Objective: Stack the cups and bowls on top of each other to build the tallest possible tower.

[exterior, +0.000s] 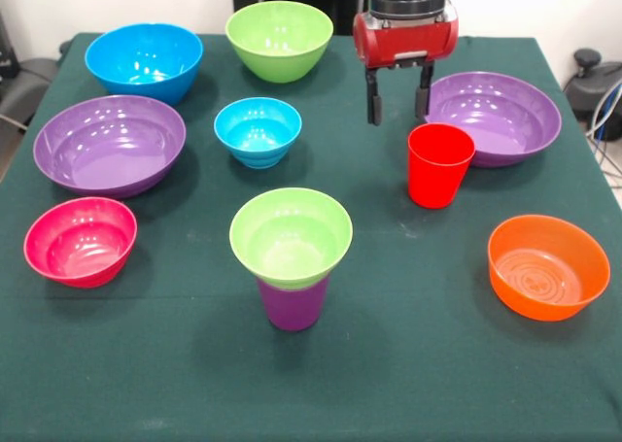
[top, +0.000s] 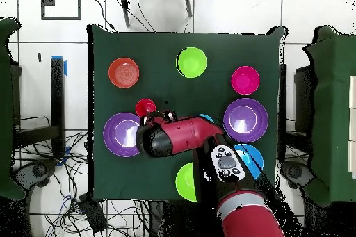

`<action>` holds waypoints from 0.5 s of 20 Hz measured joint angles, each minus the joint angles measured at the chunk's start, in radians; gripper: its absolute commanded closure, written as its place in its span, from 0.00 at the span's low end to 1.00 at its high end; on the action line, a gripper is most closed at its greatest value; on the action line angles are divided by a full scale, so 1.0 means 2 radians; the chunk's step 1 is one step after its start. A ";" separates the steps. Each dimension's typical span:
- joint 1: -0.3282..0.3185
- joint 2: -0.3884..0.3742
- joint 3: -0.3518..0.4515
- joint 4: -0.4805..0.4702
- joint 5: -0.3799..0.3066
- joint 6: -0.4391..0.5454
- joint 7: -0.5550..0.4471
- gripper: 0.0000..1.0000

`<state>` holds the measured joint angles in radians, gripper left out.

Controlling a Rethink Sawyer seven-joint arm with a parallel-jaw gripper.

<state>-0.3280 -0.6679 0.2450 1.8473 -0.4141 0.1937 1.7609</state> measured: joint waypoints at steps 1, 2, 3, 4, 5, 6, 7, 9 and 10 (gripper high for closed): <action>0.000 0.000 0.000 -0.001 0.001 0.000 0.000 0.00; 0.000 0.000 0.000 -0.001 0.001 0.000 0.000 0.00; 0.000 0.000 0.000 -0.003 0.002 0.000 0.000 0.00; 0.000 0.000 0.000 -0.005 0.003 0.000 0.000 0.00; 0.000 0.000 0.000 -0.006 0.004 0.000 0.000 0.00; 0.000 0.000 0.000 -0.007 0.004 0.000 0.000 0.00; 0.000 0.000 0.000 -0.011 0.006 0.000 0.000 0.00; 0.000 0.000 0.001 -0.015 0.008 0.000 0.000 0.00; 0.000 0.000 0.001 -0.017 0.009 0.000 0.000 0.00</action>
<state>-0.3280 -0.6677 0.2464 1.8138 -0.3964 0.1939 1.7609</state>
